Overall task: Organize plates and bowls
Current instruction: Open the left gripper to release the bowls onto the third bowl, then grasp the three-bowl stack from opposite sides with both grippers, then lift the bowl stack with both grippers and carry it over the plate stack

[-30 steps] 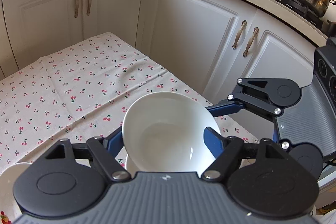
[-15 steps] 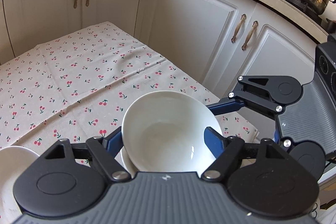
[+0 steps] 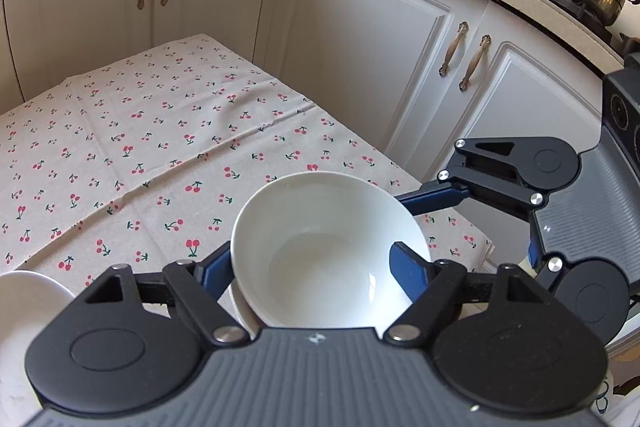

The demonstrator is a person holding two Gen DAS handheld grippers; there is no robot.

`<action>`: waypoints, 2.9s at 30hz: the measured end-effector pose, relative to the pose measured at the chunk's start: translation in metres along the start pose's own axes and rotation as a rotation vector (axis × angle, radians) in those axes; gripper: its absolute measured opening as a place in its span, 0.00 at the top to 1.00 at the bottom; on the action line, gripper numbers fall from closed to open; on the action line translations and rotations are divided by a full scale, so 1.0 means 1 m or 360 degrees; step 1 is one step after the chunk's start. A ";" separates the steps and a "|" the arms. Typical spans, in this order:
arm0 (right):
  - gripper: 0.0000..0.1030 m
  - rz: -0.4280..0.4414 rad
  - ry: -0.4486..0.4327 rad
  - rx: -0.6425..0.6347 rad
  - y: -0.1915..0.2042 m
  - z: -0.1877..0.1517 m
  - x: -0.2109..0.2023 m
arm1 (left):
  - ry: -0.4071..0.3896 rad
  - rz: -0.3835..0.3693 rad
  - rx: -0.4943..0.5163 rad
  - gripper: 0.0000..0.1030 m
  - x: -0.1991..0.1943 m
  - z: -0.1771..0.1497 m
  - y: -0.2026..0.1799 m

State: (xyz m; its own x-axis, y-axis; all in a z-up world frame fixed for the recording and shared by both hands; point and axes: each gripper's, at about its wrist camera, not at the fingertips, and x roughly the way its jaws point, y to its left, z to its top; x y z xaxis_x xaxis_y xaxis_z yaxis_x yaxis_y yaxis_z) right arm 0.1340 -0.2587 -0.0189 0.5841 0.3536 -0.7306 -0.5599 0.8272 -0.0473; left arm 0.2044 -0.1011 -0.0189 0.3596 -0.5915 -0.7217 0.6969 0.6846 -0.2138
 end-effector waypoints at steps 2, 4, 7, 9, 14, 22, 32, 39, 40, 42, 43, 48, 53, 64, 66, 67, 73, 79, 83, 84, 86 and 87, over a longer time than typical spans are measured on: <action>0.13 0.0001 0.0001 0.0001 0.000 0.000 0.000 | 0.0000 -0.0002 -0.0001 0.22 0.000 0.000 0.000; 0.13 0.0002 0.0002 0.0003 0.000 0.000 0.000 | 0.0002 -0.0006 -0.0003 0.22 0.000 0.000 0.000; 0.13 0.0009 0.0002 0.0010 -0.001 0.000 0.000 | -0.0001 -0.0011 -0.0001 0.20 0.000 -0.001 0.000; 0.12 0.0037 0.0008 0.0030 -0.003 -0.001 0.001 | 0.0000 -0.0020 -0.0004 0.19 0.000 -0.001 0.001; 0.02 0.0017 -0.0011 0.0003 -0.001 -0.006 -0.001 | -0.0027 0.0010 0.0015 0.18 -0.005 0.000 0.002; 0.00 0.0019 -0.0090 -0.0022 0.003 -0.004 -0.015 | -0.0068 0.0029 -0.0002 0.18 -0.017 -0.001 0.009; 0.00 -0.0025 -0.0085 -0.0020 0.009 -0.022 -0.017 | -0.0133 0.0066 0.0031 0.08 -0.042 -0.028 0.012; 0.00 -0.0070 -0.0021 -0.0039 0.013 -0.039 -0.008 | -0.0058 0.0093 0.0108 0.05 -0.039 -0.053 0.006; 0.00 -0.0074 -0.0001 -0.0037 0.012 -0.041 -0.005 | -0.0033 0.0090 0.0122 0.05 -0.035 -0.056 0.005; 0.00 -0.0084 0.0033 -0.0026 0.012 -0.046 0.003 | 0.0009 0.0088 0.0138 0.05 -0.026 -0.061 0.003; 0.00 -0.0088 0.0048 -0.0026 0.011 -0.048 0.006 | 0.0031 0.0081 0.0146 0.05 -0.022 -0.064 0.002; 0.00 -0.0098 0.0107 -0.0019 0.008 -0.055 0.020 | 0.0127 0.0092 0.0197 0.05 0.000 -0.069 0.000; 0.00 -0.0085 0.0153 -0.0014 0.003 -0.060 0.030 | 0.0202 0.0106 0.0223 0.05 0.018 -0.070 0.003; 0.00 0.0013 0.0170 0.0050 -0.010 -0.063 0.042 | 0.0319 0.0129 0.0333 0.04 0.043 -0.063 0.005; 0.00 0.0011 0.0170 0.0053 -0.009 -0.063 0.041 | 0.0335 0.0147 0.0364 0.00 0.046 -0.065 0.003; 0.00 0.0010 0.0169 0.0053 -0.009 -0.063 0.041 | 0.0338 0.0142 0.0362 0.00 0.046 -0.064 0.003; 0.00 0.0016 0.0086 0.0035 -0.007 -0.071 0.036 | 0.0296 0.0114 0.0417 0.00 0.044 -0.067 0.006; 0.00 0.0027 0.0036 -0.0091 -0.006 -0.069 0.033 | 0.0273 0.0080 0.0471 0.01 0.043 -0.067 0.007; 0.00 0.0083 -0.0012 -0.0283 -0.006 -0.062 0.029 | 0.0238 0.0060 0.0626 0.01 0.038 -0.067 0.005; 0.00 0.0117 -0.0019 -0.0302 -0.008 -0.059 0.029 | 0.0227 0.0041 0.0630 0.01 0.037 -0.066 0.007; 0.00 0.0168 -0.0032 -0.0346 -0.011 -0.053 0.029 | 0.0218 0.0007 0.0621 0.01 0.037 -0.062 0.012; 0.00 0.0190 -0.0033 -0.0371 -0.012 -0.051 0.030 | 0.0217 -0.0007 0.0622 0.01 0.037 -0.061 0.014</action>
State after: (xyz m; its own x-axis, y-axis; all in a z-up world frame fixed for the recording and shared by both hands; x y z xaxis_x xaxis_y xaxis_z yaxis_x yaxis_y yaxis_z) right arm 0.1287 -0.2804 -0.0748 0.5163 0.4538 -0.7263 -0.7445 0.6569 -0.1188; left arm 0.1896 -0.0876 -0.0882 0.2893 -0.5143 -0.8074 0.8908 0.4534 0.0304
